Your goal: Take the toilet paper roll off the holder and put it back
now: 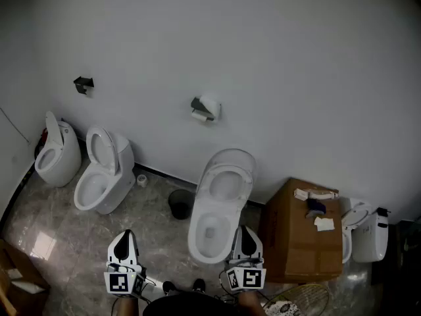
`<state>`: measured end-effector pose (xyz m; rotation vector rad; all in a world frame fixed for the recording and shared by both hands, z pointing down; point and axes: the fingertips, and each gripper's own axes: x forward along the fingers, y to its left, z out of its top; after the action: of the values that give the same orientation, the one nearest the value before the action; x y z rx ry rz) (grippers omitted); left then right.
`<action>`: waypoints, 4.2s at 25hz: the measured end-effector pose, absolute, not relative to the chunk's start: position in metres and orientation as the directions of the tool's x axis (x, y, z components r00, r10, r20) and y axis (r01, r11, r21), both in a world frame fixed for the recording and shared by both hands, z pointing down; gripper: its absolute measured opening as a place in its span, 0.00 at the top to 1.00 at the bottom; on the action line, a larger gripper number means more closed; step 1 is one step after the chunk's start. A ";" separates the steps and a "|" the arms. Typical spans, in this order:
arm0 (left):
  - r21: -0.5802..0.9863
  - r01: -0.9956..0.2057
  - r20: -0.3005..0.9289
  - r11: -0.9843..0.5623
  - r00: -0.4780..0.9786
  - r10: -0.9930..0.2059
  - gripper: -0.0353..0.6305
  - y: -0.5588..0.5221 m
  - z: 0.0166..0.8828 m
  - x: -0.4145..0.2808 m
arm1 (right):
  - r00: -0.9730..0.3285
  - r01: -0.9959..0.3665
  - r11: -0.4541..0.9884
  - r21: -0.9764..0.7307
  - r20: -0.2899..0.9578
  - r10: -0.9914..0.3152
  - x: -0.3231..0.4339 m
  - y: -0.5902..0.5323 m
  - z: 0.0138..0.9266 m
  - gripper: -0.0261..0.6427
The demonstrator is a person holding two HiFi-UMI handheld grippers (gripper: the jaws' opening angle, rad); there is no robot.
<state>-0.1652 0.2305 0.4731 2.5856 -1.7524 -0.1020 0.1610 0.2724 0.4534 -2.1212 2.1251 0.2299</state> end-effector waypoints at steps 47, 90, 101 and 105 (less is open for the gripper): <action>0.047 -0.921 -0.053 -0.387 0.384 -0.922 0.94 0.230 0.466 -0.145 | -0.094 -0.995 0.090 0.034 -0.125 -0.988 0.150 0.260 0.468 0.81; 0.064 -0.919 -0.042 -0.389 0.387 -0.921 0.94 0.220 0.463 -0.155 | -0.146 -0.989 0.149 -0.005 -0.183 -0.972 0.127 0.247 0.450 0.11; 0.034 -0.911 -0.052 -0.411 0.409 -0.911 0.94 0.223 0.479 -0.200 | -0.085 -0.996 0.090 -0.022 -0.191 -0.978 0.098 0.254 0.451 0.11; 0.058 -0.907 -0.015 -0.418 0.417 -0.909 0.94 0.227 0.478 -0.212 | -0.088 -0.995 0.094 -0.021 -0.176 -0.980 0.077 0.258 0.458 0.11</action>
<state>-0.2122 0.2267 0.4778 2.6100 -1.6724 -0.0680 0.0771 0.2582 0.4583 -2.0166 2.2110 0.1553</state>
